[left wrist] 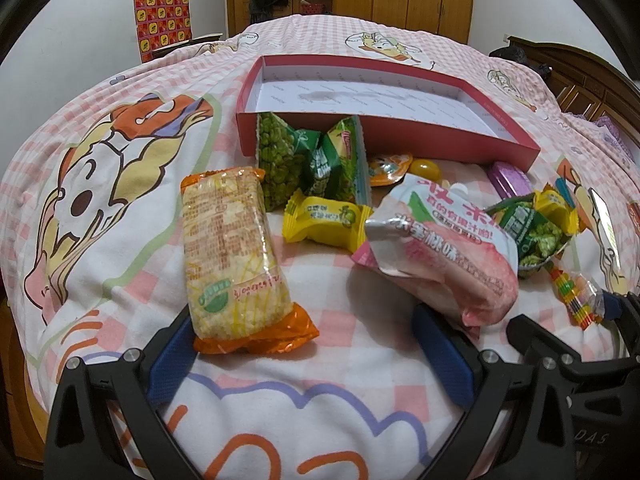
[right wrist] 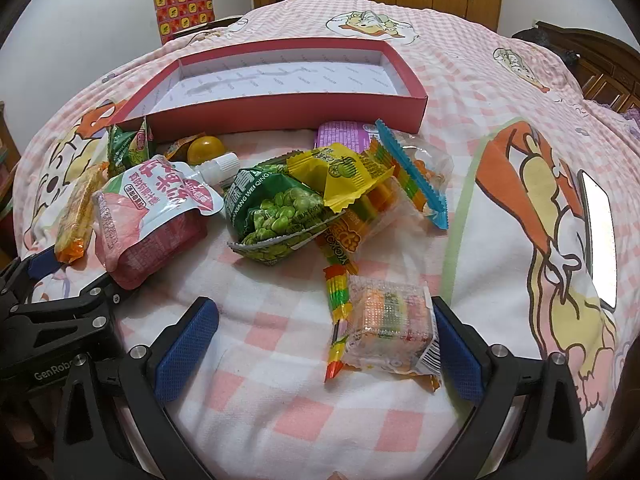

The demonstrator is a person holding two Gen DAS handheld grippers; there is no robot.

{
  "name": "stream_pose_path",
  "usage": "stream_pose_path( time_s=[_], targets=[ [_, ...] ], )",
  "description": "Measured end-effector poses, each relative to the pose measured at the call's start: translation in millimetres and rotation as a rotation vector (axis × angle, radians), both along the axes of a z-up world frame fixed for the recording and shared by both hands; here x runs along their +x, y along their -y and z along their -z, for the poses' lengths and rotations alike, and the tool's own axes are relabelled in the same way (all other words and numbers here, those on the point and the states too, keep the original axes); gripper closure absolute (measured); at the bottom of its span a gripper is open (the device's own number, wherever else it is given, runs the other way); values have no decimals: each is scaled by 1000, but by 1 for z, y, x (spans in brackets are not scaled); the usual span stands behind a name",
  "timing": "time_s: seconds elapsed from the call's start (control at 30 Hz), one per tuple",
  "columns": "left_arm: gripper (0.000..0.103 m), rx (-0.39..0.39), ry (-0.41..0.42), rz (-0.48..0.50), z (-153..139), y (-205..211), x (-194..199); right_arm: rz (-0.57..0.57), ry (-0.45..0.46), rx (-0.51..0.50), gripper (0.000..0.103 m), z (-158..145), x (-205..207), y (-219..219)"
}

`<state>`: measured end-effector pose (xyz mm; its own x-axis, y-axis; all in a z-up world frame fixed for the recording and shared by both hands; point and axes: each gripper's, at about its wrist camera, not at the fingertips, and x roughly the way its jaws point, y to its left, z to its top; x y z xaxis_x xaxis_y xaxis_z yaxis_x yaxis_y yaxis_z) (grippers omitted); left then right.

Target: Organize snacks

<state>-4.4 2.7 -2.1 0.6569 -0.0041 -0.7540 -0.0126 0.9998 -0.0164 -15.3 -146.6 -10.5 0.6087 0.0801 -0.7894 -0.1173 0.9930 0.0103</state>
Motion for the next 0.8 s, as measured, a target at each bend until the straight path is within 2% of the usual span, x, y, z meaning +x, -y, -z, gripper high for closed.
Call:
stream_pose_path(
  time_s=[0.8],
  targets=[
    [0, -1, 2, 1, 0, -1, 0, 1, 4, -1, 0, 0, 1, 1]
  ],
)
